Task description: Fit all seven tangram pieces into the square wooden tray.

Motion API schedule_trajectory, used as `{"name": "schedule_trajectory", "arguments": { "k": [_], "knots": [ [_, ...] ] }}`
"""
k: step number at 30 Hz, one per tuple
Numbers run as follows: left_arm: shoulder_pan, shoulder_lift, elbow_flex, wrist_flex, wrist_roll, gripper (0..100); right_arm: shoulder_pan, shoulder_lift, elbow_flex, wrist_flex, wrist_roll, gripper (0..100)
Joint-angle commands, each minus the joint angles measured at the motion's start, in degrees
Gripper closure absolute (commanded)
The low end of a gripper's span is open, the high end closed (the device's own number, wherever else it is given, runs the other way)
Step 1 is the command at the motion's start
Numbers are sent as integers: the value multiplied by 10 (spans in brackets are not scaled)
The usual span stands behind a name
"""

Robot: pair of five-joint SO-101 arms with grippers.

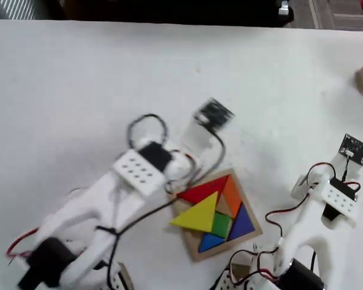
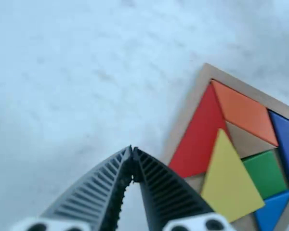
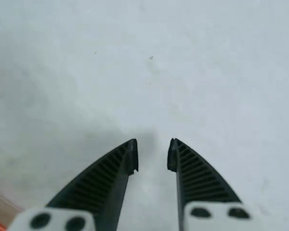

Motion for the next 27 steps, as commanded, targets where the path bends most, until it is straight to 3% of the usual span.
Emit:
{"name": "schedule_trajectory", "arguments": {
  "k": [1,6,10,14,18,27],
  "knots": [
    [-121,-129,82,-2,1,977,-4,-3,-3,-13,7,886],
    [-191,-132,193,-70,5,977,-27,-3,-3,-10,7,889],
    [-314,-131,179,-112,15,977,-53,-8,-3,-10,7,890],
    [-410,-128,181,-180,81,976,-78,-9,-5,-9,7,924],
    [-427,-86,184,-228,62,974,-114,-10,-25,21,50,985],
    [-471,110,30,-240,55,976,-273,-88,-52,194,136,981]
  ]
}}
